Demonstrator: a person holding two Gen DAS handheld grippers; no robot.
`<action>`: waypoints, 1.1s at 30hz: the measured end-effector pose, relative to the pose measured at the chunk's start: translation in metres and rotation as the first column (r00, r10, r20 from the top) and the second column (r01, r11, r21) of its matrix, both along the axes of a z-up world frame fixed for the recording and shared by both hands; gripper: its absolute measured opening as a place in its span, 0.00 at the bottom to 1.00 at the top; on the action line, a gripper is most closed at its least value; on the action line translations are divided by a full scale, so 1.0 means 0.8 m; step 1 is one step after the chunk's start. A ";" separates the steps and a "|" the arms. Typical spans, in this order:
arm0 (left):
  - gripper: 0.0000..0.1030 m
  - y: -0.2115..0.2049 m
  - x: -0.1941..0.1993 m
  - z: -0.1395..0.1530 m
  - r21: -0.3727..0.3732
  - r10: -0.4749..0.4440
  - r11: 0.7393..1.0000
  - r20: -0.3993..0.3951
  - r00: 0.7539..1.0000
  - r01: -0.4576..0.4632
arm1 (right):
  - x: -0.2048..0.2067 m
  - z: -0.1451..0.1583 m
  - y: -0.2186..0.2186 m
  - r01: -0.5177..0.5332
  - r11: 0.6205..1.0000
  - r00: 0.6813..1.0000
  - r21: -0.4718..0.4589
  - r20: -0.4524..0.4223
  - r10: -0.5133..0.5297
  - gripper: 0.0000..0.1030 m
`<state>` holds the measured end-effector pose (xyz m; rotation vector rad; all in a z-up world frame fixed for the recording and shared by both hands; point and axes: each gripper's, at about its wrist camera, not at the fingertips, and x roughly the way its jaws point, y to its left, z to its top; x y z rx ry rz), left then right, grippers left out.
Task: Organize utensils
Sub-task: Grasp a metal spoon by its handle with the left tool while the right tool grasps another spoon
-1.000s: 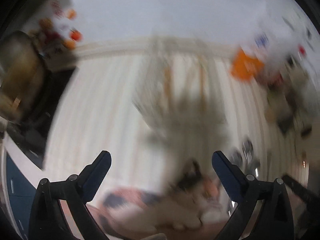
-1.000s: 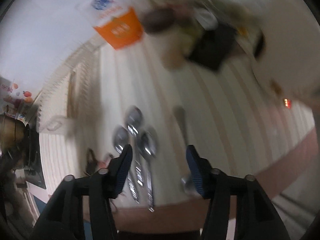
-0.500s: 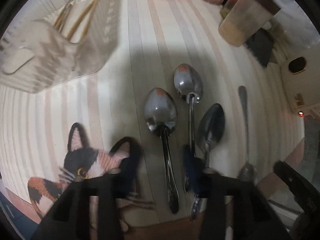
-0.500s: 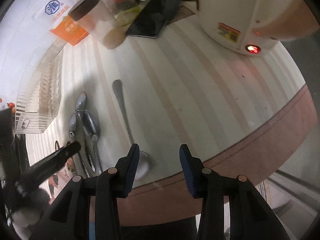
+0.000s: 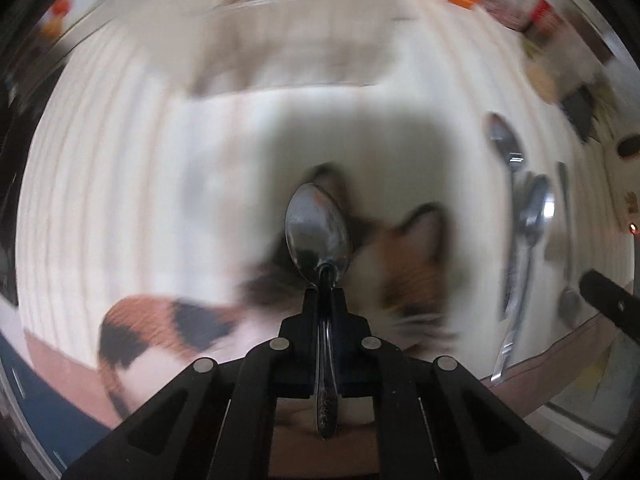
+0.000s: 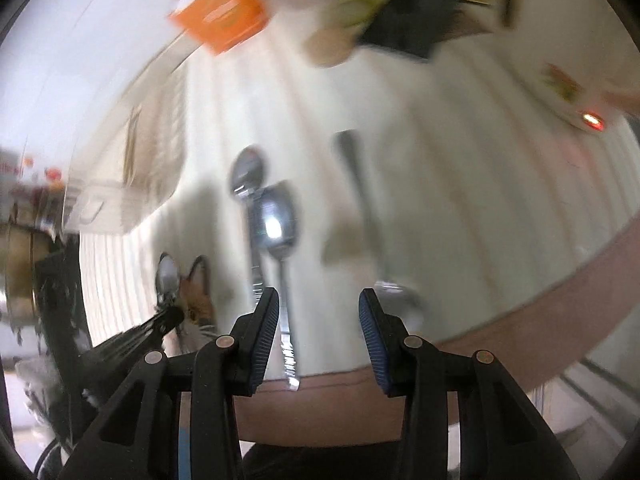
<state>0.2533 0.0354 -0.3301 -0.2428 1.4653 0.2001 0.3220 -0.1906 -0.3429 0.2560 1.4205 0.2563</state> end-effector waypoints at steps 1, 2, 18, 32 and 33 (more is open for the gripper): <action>0.03 0.014 -0.006 0.001 0.006 0.026 1.000 -0.002 1.000 -0.026 | 0.002 -0.007 0.012 -0.014 1.000 1.000 -0.013 -0.008 0.014 0.42; 0.03 0.024 -0.009 0.001 0.006 0.045 0.999 -0.002 0.999 -0.045 | 0.004 -0.016 0.024 -0.027 0.999 0.999 -0.025 -0.019 0.026 0.40; 0.04 0.092 -0.028 0.009 -0.039 0.112 0.993 0.016 0.994 -0.112 | -0.006 -0.027 0.046 -0.146 0.961 0.989 -0.234 -0.031 0.143 0.06; 0.05 0.068 -0.012 0.003 -0.012 0.084 0.996 0.013 0.996 -0.084 | -0.011 -0.028 0.053 -0.197 0.930 0.980 -0.311 -0.048 0.192 0.09; 0.05 0.066 -0.010 0.001 -0.011 0.082 0.997 0.013 0.997 -0.082 | -0.011 -0.028 0.056 -0.198 0.929 0.980 -0.313 -0.047 0.193 0.09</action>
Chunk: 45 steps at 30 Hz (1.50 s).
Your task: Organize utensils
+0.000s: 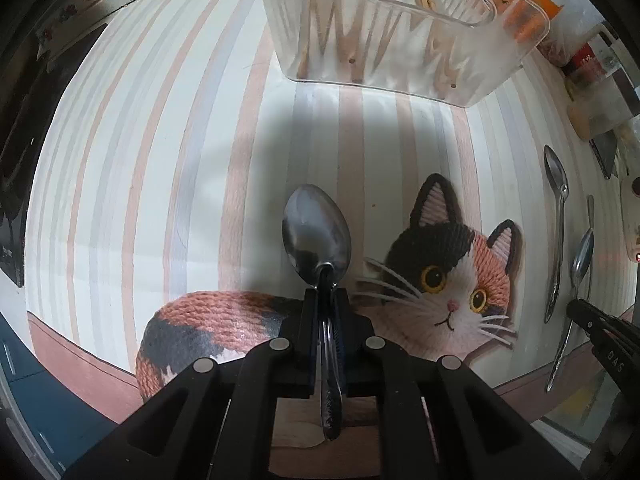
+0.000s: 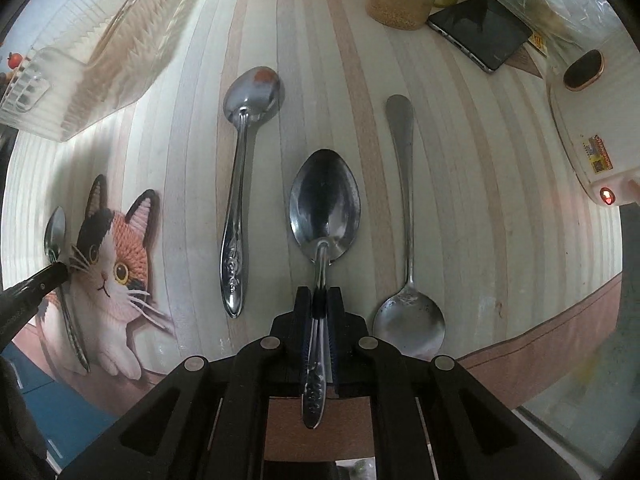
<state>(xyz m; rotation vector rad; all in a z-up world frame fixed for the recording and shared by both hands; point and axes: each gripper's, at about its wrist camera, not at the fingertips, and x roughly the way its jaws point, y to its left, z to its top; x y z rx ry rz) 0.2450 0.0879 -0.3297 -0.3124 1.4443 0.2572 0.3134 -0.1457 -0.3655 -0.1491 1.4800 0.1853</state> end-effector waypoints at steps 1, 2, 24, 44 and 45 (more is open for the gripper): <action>0.04 -0.001 0.000 0.000 0.002 -0.003 1.000 0.001 1.000 0.003 | 0.000 -0.001 0.000 0.001 1.000 1.000 -0.002 0.005 -0.001 0.08; 0.04 -0.002 0.001 0.001 0.003 -0.003 1.000 0.003 1.000 0.003 | 0.000 -0.003 -0.002 0.012 1.000 1.000 0.005 0.011 -0.012 0.07; 0.00 0.026 -0.029 0.081 0.017 0.030 0.999 0.142 0.989 -0.033 | -0.005 0.084 -0.045 0.099 0.962 0.989 0.255 0.078 -0.123 0.00; 0.00 0.056 -0.032 0.108 0.093 0.064 0.992 0.199 0.978 -0.084 | 0.017 0.037 -0.010 0.096 0.980 0.995 0.175 -0.020 -0.094 0.42; 0.00 0.054 -0.031 0.099 0.092 0.065 0.992 0.185 0.981 -0.083 | 0.015 0.029 -0.010 0.096 0.981 0.995 0.169 -0.034 -0.091 0.42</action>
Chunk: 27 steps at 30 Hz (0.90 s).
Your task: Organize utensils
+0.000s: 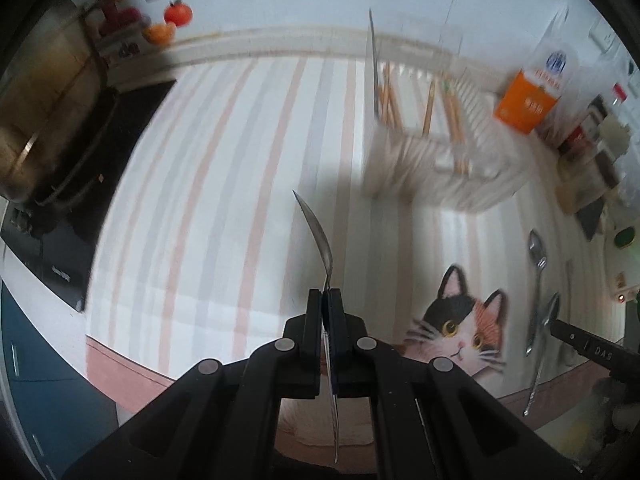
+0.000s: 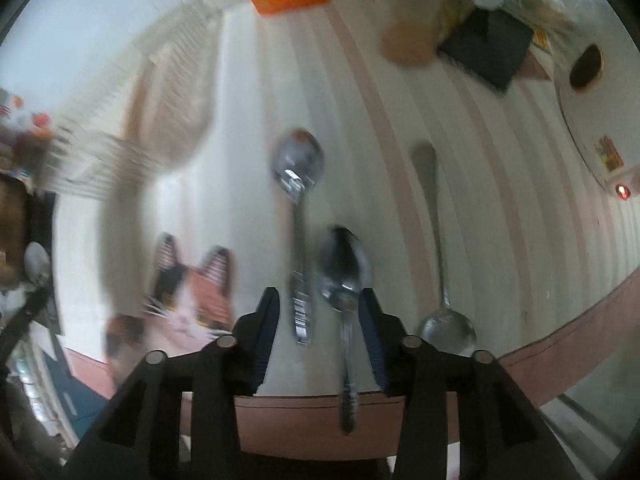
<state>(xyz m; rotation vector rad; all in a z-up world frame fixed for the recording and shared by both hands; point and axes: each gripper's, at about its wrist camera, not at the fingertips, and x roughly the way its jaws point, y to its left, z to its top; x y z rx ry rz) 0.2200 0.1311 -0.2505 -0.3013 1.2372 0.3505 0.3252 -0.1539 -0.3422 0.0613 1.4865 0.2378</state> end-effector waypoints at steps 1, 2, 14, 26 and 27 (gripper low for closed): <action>0.00 -0.002 0.000 -0.010 -0.007 -0.002 1.000 -0.016 1.000 0.002 | -0.003 -0.008 0.000 -0.002 1.000 1.000 -0.009 -0.013 0.002 0.42; 0.00 -0.004 0.000 -0.016 -0.012 -0.007 1.000 -0.027 1.000 0.006 | -0.005 -0.017 0.002 -0.010 1.000 1.000 -0.028 -0.020 0.009 0.42; 0.00 -0.025 0.007 -0.026 -0.028 -0.049 0.998 -0.040 0.998 0.048 | -0.028 -0.014 -0.014 0.034 0.996 0.994 -0.079 0.104 -0.026 0.06; 0.00 0.010 -0.005 0.048 -0.006 -0.003 1.000 0.073 0.997 0.003 | -0.020 0.080 -0.002 0.049 0.995 0.975 0.083 0.214 -0.066 0.00; 0.00 0.013 -0.005 0.054 -0.008 0.005 1.000 0.084 0.996 -0.004 | -0.020 0.086 -0.001 0.045 0.994 0.974 0.095 0.217 -0.065 0.00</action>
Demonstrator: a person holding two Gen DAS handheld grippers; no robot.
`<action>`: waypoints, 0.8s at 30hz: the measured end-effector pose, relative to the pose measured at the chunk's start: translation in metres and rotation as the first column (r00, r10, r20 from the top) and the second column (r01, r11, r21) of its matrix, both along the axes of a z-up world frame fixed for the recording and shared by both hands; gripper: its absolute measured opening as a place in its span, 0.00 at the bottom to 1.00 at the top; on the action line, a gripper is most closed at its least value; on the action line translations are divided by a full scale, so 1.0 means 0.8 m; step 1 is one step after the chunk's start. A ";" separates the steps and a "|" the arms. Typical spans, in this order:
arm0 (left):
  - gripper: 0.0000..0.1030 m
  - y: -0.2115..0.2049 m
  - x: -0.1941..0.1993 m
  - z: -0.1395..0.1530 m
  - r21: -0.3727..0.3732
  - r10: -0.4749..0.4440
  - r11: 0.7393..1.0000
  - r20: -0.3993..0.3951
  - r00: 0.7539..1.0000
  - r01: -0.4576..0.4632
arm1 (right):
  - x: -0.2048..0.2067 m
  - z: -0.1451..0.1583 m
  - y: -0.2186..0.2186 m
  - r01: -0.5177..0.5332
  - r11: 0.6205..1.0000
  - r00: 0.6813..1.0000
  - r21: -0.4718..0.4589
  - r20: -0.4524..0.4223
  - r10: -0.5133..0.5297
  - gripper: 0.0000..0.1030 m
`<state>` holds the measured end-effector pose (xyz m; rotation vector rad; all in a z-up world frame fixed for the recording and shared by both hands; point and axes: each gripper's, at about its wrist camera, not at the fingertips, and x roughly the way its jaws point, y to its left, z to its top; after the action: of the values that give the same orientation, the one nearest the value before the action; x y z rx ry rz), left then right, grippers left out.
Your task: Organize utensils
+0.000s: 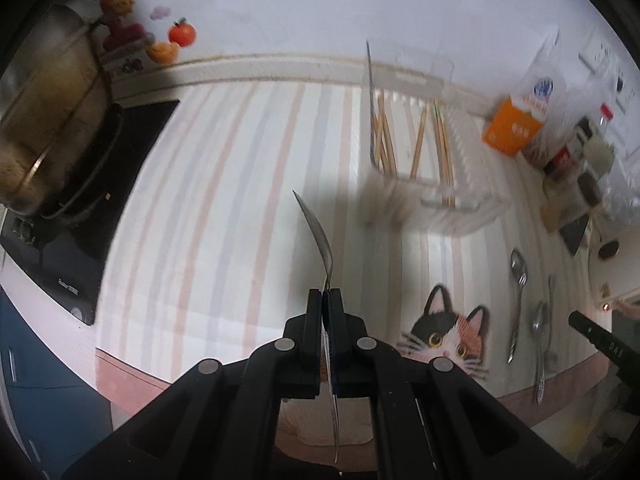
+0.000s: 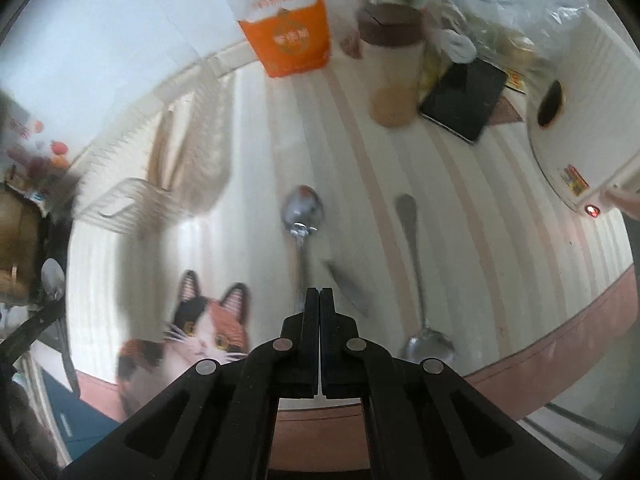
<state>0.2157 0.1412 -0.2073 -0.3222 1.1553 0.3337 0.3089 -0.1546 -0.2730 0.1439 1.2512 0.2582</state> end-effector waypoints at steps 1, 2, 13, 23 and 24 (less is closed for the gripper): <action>0.00 0.004 0.001 0.008 -0.006 0.005 1.000 0.017 1.000 -0.005 | 0.001 0.008 0.004 -0.013 1.000 1.000 0.011 0.008 0.013 0.00; 0.00 0.005 0.002 0.018 -0.005 0.006 1.000 0.033 0.999 -0.006 | 0.003 0.017 0.008 -0.016 1.000 0.999 0.017 0.029 0.016 0.00; 0.00 -0.014 0.018 0.008 0.034 -0.015 0.999 0.043 0.999 0.013 | 0.022 -0.060 -0.007 -0.085 0.981 0.989 -0.174 -0.137 0.061 0.52; 0.00 -0.045 0.027 -0.074 -0.029 -0.036 0.999 -0.087 0.996 0.034 | 0.022 -0.105 0.009 -0.110 0.956 0.990 -0.273 -0.112 0.082 0.35; 0.00 -0.047 0.027 -0.077 -0.031 -0.038 0.999 -0.089 0.995 0.035 | 0.023 -0.106 0.008 -0.104 0.957 0.991 -0.270 -0.108 0.077 0.34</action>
<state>0.2371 0.1035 -0.2687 -0.3141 1.2535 0.3018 0.3269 -0.1480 -0.3574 -0.1429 1.3788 0.1547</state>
